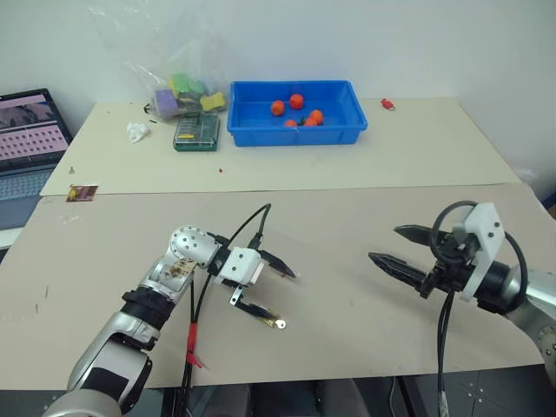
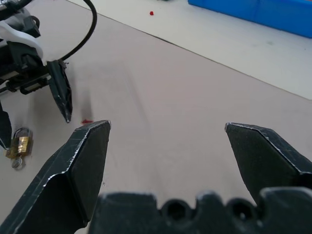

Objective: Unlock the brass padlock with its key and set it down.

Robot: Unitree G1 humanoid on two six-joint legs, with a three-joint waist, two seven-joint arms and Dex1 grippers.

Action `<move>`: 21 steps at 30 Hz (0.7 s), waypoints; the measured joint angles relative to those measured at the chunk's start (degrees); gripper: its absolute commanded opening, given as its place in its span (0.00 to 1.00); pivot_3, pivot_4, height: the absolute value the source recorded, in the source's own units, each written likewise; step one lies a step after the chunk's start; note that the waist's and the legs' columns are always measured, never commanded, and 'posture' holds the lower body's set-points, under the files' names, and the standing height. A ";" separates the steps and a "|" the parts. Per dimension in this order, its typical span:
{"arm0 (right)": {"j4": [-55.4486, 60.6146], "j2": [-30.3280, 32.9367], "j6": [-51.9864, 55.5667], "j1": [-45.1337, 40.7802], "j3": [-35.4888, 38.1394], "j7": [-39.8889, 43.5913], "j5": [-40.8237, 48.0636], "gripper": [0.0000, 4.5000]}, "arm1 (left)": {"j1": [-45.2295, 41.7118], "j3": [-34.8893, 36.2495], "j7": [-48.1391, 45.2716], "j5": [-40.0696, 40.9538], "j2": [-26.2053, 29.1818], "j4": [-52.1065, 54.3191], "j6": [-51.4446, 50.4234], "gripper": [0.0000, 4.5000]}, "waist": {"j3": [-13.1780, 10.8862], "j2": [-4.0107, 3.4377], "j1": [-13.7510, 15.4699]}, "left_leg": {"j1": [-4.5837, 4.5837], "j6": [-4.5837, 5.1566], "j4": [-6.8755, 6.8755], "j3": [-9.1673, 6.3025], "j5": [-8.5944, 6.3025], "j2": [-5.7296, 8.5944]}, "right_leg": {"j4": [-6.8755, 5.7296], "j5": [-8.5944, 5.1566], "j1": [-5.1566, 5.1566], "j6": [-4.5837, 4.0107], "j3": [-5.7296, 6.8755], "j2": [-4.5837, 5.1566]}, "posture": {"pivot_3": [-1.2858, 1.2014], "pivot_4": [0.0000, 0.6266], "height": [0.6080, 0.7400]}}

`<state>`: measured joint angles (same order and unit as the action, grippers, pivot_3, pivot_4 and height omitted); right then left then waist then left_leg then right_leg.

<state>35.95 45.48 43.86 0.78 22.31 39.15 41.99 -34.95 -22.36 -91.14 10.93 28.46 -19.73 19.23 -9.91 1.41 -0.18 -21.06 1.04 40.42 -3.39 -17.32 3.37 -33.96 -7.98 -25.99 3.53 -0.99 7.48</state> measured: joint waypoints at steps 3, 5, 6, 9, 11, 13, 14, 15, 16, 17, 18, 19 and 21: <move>0.00 0.03 0.00 -0.06 0.25 -0.47 0.00 0.99 | 0.46 -0.30 -0.97 0.56 0.33 0.80 0.48 1.00 | 0.00 0.00 0.01 | 0.01 0.00 0.00 0.00 0.00 -0.01 | 0.00 0.00 0.00 0.00 0.00 -0.01 | 0.52 0.24 1.00; -0.01 0.05 0.00 -0.10 0.25 -0.50 -0.01 0.99 | 0.88 -0.38 -1.14 0.90 0.79 1.74 0.38 1.00 | 0.00 0.00 -0.03 | 0.02 0.00 0.00 0.00 0.00 -0.02 | 0.00 0.00 0.01 0.00 0.00 -0.01 | 0.52 0.24 1.00; -0.05 0.06 0.00 -0.20 0.23 -0.50 -0.03 0.99 | 1.32 -0.45 -1.17 1.22 1.25 2.40 0.35 1.00 | 0.00 0.00 -0.09 | 0.02 0.01 0.00 0.00 0.00 -0.03 | 0.00 0.00 0.01 0.00 0.00 -0.02 | 0.52 0.24 1.00; -0.33 0.14 0.00 -0.56 0.12 -0.50 -0.10 0.99 | 2.31 -0.96 -1.17 1.07 2.44 3.23 1.36 1.00 | 0.00 0.00 -0.13 | 0.02 0.01 0.00 0.00 0.00 -0.03 | 0.00 0.00 0.02 0.00 0.00 -0.02 | 0.52 0.24 1.00; -0.60 0.15 -0.01 -1.48 -0.19 -0.52 -0.20 0.99 | 3.06 -1.68 -1.06 -1.83 2.96 2.34 5.60 1.00 | 0.00 0.00 -0.17 | 0.06 0.01 0.00 0.02 -0.01 -0.03 | 0.03 0.00 0.04 0.00 -0.01 -0.03 | 0.52 0.24 1.00; -0.68 0.18 -0.02 -2.02 -0.54 -0.50 -0.28 0.99 | 3.24 -2.15 -0.83 -2.63 2.85 1.01 7.92 1.00 | 0.00 0.00 -0.10 | 0.07 0.01 0.00 0.02 -0.01 -0.04 | 0.03 0.00 0.05 0.00 -0.01 -0.03 | 0.52 0.24 1.00; -0.86 0.23 -0.04 -2.17 -0.98 -0.47 -0.41 0.99 | 3.24 -2.16 -0.69 -2.66 2.76 0.86 8.48 1.00 | 0.01 0.00 -0.08 | 0.14 0.01 0.00 0.02 -0.01 -0.05 | 0.03 0.00 0.15 0.00 -0.01 -0.03 | 0.52 0.24 1.00; -1.05 0.23 -0.04 -2.21 -1.37 -0.45 -0.56 0.99 | 3.24 -2.18 -0.60 -2.69 2.68 0.69 8.55 1.00 | 0.00 0.00 -0.06 | 0.23 0.04 0.00 0.02 -0.02 -0.05 | 0.05 -0.01 0.28 0.00 -0.01 -0.03 | 0.52 0.24 1.00; -1.32 0.23 -0.04 -2.22 -1.61 -0.41 -0.76 0.99 | 3.17 -2.19 -0.43 -2.70 2.51 0.23 8.57 1.00 | 0.00 0.00 -0.02 | 0.38 0.08 -0.01 0.01 -0.05 -0.05 | 0.15 -0.02 0.47 0.02 0.00 -0.03 | 0.52 0.24 1.00; -1.73 0.25 -0.04 -2.31 -1.65 -0.38 -0.85 0.99 | 3.05 -2.19 -0.21 -2.73 2.26 -0.42 8.30 1.00 | 0.00 0.00 0.01 | 0.64 0.14 -0.03 0.00 -0.08 -0.08 | 0.42 -0.04 0.80 0.05 0.03 -0.05 | 0.52 0.24 1.00; -1.81 0.33 -0.04 -2.42 -1.65 -0.37 -0.98 0.99 | 2.92 -2.19 0.05 -2.88 2.09 -0.85 8.15 1.00 | 0.00 0.00 0.03 | 0.80 0.18 -0.07 0.00 -0.10 -0.09 | 0.50 -0.06 0.97 0.07 0.03 -0.06 | 0.52 0.24 1.00; -1.81 0.50 -0.04 -2.64 -1.64 -0.37 -1.09 0.99 | 2.69 -2.18 0.35 -3.00 1.92 -1.22 7.92 1.00 | 0.00 0.00 0.04 | 0.89 0.21 -0.07 0.00 -0.12 -0.13 | 0.67 -0.16 1.15 0.22 0.04 -0.09 | 0.52 0.24 1.00; -1.80 0.63 -0.05 -2.76 -1.65 -0.37 -1.29 0.99 | 2.09 -2.18 0.85 -3.30 1.41 -1.42 7.06 1.00 | 0.00 -0.01 0.07 | 0.89 0.21 -0.07 -0.03 -0.12 -0.18 | 0.82 -0.37 1.21 0.57 0.04 -0.14 | 0.52 0.24 1.00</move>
<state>34.15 46.11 43.80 -1.98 20.66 38.77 40.70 -32.86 -24.55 -90.28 7.63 29.87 -21.15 26.29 -9.90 1.40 -0.11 -20.17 1.26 40.35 -3.42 -17.45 3.19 -33.15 -8.35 -24.78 4.10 -0.95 7.34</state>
